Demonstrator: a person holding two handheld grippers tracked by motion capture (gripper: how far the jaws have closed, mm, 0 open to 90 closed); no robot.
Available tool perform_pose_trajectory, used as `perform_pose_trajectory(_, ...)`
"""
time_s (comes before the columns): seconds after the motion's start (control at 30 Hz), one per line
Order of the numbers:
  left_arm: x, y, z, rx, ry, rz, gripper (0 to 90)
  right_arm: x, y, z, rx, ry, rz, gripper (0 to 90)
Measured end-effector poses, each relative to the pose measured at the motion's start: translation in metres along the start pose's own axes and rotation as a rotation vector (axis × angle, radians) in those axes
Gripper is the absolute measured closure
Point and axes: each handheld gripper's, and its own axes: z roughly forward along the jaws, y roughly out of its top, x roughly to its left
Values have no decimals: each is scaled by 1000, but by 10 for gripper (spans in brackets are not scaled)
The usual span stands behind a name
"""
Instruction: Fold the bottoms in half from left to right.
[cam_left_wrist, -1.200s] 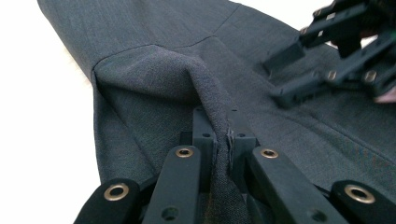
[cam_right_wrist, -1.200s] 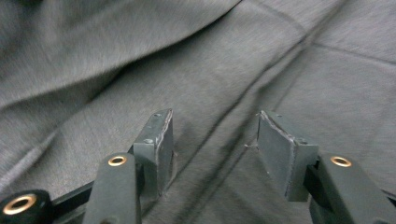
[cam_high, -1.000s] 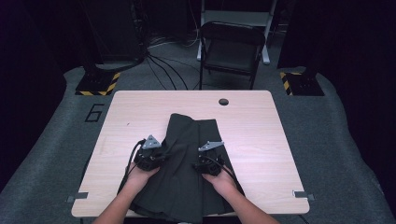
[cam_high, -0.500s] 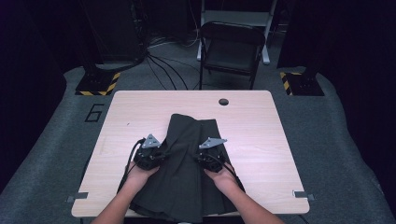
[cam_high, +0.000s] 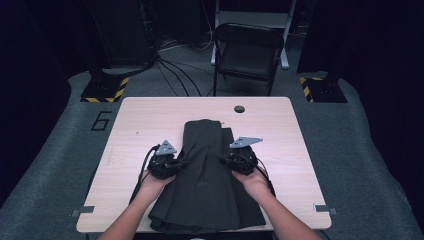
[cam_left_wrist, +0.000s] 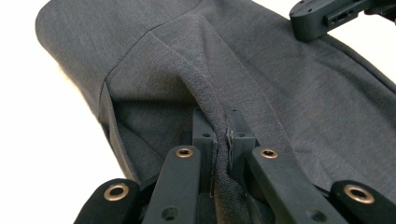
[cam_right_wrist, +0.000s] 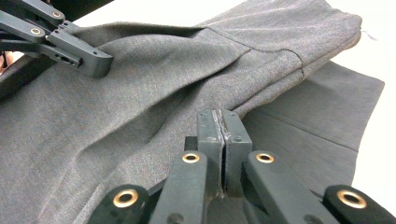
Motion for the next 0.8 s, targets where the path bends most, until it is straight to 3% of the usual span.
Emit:
perform_pose_trajectory(0.23,-8,10,16,-5,-13,5,850,-14,2,-18,16,-38,-15,884)
perform_pose_trajectory(0.33,-10,13,29,5,-26,-13,850,-23,-1,-21,29,-68,-1,884)
perform_pose_trajectory(0.53,-16,8,60,67,-12,9,841,-41,-25,-2,139,-126,27,883)
perform_pose_trajectory(0.63,-17,4,69,94,-12,14,835,-49,-36,5,161,-150,25,884)
perform_pose_trajectory(0.7,-19,1,73,102,-15,7,827,-51,-42,8,176,-153,49,884)
perform_pose_trajectory(0.8,-22,-3,74,103,-10,28,824,-54,-51,8,170,-159,51,884)
